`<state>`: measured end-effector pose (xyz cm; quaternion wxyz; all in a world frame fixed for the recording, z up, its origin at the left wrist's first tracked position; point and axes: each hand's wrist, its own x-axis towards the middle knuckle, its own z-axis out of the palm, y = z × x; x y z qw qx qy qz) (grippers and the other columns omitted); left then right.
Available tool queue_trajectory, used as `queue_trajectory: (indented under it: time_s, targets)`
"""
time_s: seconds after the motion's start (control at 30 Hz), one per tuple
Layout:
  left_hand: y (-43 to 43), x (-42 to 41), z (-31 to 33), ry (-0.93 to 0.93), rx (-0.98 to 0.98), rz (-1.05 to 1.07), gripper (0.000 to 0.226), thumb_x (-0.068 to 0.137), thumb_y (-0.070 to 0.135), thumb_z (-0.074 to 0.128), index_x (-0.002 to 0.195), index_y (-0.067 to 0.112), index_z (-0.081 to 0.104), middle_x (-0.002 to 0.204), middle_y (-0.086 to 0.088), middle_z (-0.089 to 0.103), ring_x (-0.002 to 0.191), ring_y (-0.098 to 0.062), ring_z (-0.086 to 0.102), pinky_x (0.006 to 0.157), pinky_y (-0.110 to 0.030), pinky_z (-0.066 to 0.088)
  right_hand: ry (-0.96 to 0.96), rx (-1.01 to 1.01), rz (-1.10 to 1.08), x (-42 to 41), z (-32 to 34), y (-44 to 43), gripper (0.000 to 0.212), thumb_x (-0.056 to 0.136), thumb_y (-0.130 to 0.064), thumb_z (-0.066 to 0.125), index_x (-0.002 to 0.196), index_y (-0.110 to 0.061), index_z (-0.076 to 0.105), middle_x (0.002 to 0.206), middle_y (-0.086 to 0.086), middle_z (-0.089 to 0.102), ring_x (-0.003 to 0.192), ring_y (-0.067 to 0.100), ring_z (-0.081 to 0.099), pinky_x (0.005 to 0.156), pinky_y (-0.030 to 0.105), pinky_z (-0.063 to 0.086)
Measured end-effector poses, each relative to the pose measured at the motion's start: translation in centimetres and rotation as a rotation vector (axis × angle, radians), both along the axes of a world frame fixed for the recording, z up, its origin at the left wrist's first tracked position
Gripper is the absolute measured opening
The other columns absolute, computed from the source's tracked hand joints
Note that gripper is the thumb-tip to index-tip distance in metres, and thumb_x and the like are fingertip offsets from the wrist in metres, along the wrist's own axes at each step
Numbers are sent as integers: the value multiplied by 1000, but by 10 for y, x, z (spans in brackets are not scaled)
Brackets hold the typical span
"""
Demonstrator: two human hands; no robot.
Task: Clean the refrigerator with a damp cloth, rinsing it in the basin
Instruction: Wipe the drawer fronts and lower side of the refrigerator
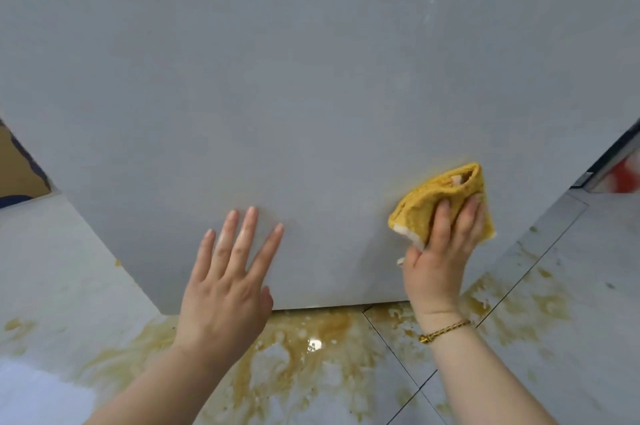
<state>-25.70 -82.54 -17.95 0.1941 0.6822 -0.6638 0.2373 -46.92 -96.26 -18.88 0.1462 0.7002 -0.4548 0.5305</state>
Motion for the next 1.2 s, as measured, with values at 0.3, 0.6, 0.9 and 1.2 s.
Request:
queue_trajectory:
  time_s: [0.3,0.6,0.9,1.2]
  targets:
    - [-8,-14,2,29,115,21,103,49,19,81,137,17,28,151,2,-24,140,-18,-21,97,-47,21,-777,723,-52,24,-3,23,74,83,15,37,145,-2,0,154,15,-8,142,29,2,115,30,10]
    - [-12,-15,-3,-12,90,29,91,53,12,52,140,18,25,151,-2,-24,140,-22,-19,93,-44,22,-575,536,-106,-47,-12,-20,72,81,17,39,143,5,4,152,24,1,141,31,4,112,29,2]
    - [-10,-10,-3,-21,90,-6,86,59,14,42,140,22,13,151,1,-24,140,-19,-20,95,-42,21,-823,648,-88,44,-58,22,77,77,14,31,144,-9,3,152,11,2,142,28,7,116,35,7]
    - [-8,-4,1,8,108,-32,75,64,21,25,139,19,22,151,6,-24,140,-14,-20,96,-42,21,136,282,99,69,-117,66,69,73,-6,34,138,-16,13,155,10,-11,141,32,-8,108,53,21]
